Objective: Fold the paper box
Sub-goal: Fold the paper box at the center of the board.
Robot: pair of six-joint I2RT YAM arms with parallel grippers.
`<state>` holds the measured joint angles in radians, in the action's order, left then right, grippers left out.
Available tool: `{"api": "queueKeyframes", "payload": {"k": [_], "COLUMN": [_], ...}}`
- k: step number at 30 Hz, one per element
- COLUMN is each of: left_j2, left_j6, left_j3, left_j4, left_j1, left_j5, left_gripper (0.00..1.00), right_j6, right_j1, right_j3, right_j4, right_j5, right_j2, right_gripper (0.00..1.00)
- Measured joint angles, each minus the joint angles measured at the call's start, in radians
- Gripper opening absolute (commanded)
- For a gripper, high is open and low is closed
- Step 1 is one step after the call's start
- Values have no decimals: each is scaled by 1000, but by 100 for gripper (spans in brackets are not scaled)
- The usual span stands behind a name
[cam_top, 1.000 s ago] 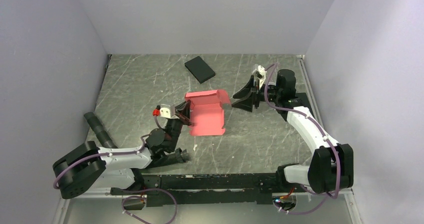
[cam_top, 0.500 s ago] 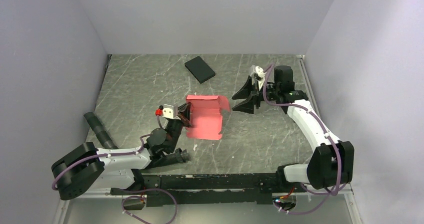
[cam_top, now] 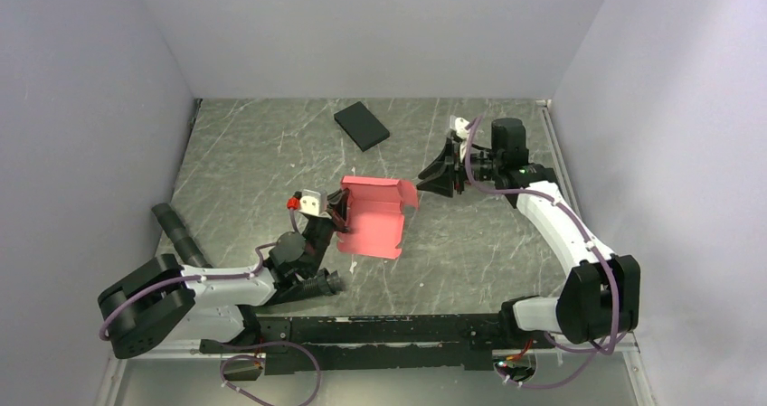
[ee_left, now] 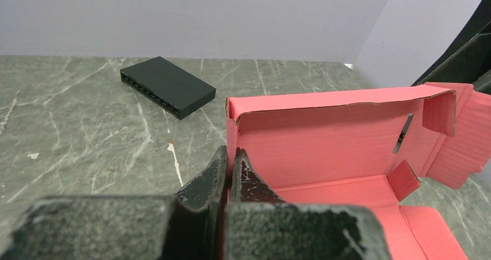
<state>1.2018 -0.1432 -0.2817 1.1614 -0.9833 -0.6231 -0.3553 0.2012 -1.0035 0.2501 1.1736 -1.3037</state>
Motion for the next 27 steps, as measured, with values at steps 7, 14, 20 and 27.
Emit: {"api": "queueKeyframes", "payload": {"k": [7,14,20,27], "left_j2": [2,2,7,27], "left_j6": [-2,-4,-4,-4], "left_j3": [0,0,0,-10], "left_j4": [-1,-16,-27,-31], "left_j1": [0,0,0,0], "left_j5": [9,7,6,5], "left_gripper": [0,0,0,0], "right_j6": [-76,-158,-172,-166], "right_j1": [76,104,111,148], "right_j3": [0,0,0,0], "right_j4": [35,103,116,116], "right_j5": [-33,-35,-34,-27], "right_j2": [-10,-11,-11,-22], "right_gripper": [33,41,44,33]}}
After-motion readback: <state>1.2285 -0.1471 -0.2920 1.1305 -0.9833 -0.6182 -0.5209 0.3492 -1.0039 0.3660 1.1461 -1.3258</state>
